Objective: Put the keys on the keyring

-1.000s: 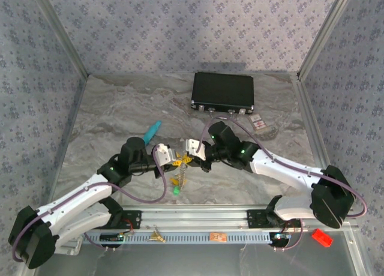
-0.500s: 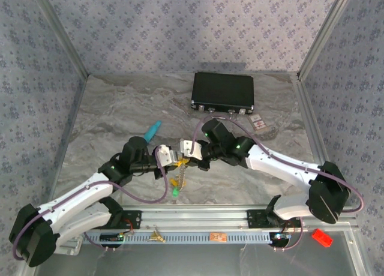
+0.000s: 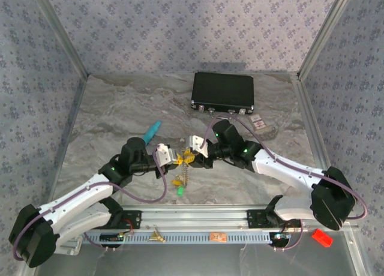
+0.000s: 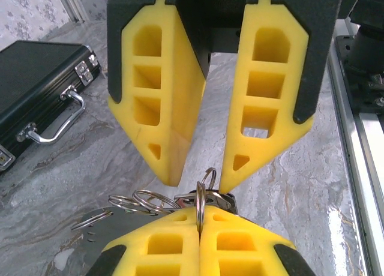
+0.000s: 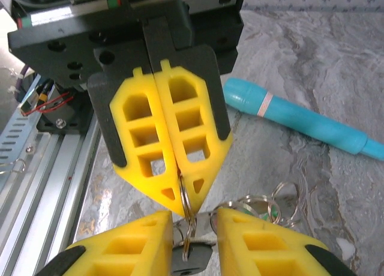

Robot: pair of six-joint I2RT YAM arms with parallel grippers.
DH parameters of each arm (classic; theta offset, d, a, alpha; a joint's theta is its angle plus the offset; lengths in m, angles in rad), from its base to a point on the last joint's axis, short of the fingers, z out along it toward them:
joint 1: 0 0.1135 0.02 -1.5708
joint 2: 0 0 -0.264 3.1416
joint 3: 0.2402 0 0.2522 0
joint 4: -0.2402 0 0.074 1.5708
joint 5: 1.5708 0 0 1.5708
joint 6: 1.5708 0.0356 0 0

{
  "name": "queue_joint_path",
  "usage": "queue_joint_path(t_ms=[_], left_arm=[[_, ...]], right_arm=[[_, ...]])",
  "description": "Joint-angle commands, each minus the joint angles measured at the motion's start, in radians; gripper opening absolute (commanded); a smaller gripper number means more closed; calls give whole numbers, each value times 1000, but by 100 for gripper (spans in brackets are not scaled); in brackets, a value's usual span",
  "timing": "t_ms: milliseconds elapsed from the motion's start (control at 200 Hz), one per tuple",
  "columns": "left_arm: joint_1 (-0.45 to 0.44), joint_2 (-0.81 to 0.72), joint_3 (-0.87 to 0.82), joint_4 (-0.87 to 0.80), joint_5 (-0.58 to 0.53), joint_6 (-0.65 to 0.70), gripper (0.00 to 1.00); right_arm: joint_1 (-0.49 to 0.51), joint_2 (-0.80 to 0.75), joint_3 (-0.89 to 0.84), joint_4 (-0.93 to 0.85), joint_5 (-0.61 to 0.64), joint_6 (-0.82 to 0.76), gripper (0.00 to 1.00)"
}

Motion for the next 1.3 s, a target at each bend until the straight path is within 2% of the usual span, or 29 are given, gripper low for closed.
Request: queue_joint_path(t_ms=[0,150,305,455,580,690,830,1044,1164,1294], left_arm=[[-3,-17,-2,66,42,-17,0],[-4,-15,-3,78,47,-25,0],[-3,-19,-4,74,42,-23,0],[-2,-26,20,3,3,2,17],[-2,-17,68,-117,-24,58,19],[-3,-2,97,-179,-26,93,18],[-5,6,98,-160,-16,94,15],[-5,8,91,-120,3,93,1],[-4,-16,59,-73,-5,86,0],[-4,-36,33,-35,-7,72,0]], right_arm=[[-1,8,-7,41,-41,27,27],[3,27,4,34,-41,17,21],[8,38,29,-20,-28,-17,0],[25,36,70,-115,5,-77,0],[52,47,125,-231,54,-148,0],[64,56,155,-279,75,-176,0],[80,75,188,-305,85,-193,0],[82,77,187,-272,68,-167,0],[46,32,124,-188,67,-97,27],[29,-1,62,-148,86,-57,31]])
